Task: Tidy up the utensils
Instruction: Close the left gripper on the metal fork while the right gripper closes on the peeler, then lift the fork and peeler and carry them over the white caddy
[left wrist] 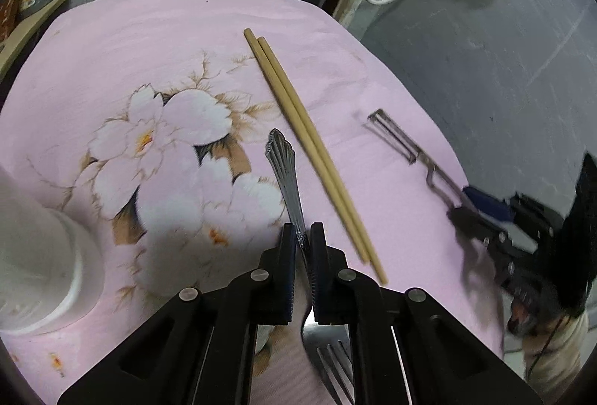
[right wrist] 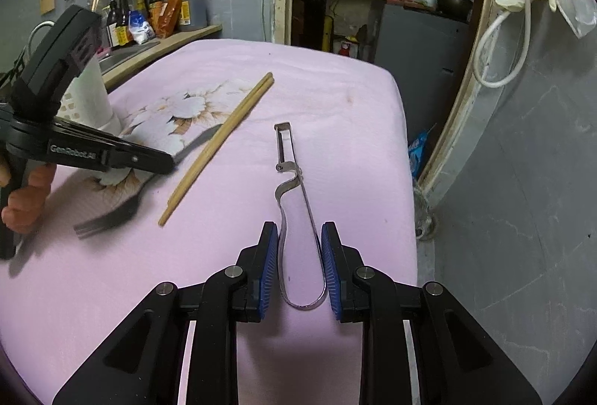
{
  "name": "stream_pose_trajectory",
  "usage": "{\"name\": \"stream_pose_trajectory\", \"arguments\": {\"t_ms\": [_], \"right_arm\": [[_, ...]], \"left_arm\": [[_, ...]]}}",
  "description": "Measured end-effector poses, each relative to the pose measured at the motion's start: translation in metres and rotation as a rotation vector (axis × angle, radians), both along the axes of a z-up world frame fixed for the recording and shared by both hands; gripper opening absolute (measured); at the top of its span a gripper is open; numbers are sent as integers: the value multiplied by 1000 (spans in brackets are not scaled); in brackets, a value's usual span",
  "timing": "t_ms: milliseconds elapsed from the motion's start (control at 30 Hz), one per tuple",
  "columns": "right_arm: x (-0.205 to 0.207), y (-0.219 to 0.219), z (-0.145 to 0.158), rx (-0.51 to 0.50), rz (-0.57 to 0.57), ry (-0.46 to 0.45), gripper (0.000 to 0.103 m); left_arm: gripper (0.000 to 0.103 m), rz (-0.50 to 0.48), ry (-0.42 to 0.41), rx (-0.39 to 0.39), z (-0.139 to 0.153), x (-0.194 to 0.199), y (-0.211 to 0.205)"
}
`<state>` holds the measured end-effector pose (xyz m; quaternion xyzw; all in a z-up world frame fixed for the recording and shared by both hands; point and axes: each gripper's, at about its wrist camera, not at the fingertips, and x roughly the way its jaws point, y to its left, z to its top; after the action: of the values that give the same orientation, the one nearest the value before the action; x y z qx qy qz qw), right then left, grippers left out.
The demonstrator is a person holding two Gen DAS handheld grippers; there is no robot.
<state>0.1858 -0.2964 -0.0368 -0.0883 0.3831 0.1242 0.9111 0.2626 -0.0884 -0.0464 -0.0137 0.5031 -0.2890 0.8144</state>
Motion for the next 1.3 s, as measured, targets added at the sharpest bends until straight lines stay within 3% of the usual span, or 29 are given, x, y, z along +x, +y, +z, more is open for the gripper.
{"name": "stream_pose_trajectory", "arguments": {"t_ms": [367, 567, 633, 700, 767, 967, 1033, 1300], "right_arm": [[52, 24, 1, -57, 85, 99, 29], [89, 22, -6, 12, 87, 192, 29], [94, 25, -8, 2, 93, 201, 25], [95, 26, -7, 11, 105, 218, 13], [93, 28, -6, 0, 102, 216, 11], [68, 25, 7, 68, 101, 124, 10], [48, 26, 14, 97, 103, 49, 10], [-12, 41, 34, 146, 100, -248, 10]], "left_arm": [[9, -87, -30, 184, 2, 0, -30], [10, -123, -30, 236, 0, 5, -44], [10, -121, -16, 237, -2, 10, -46], [8, -109, -6, 232, -2, 16, -50], [6, -95, -9, 218, -1, 22, -50], [3, -41, -53, 123, 3, 8, -29], [3, -19, -73, 91, 4, 1, -24], [3, 110, -284, 13, 28, -37, 4]]}}
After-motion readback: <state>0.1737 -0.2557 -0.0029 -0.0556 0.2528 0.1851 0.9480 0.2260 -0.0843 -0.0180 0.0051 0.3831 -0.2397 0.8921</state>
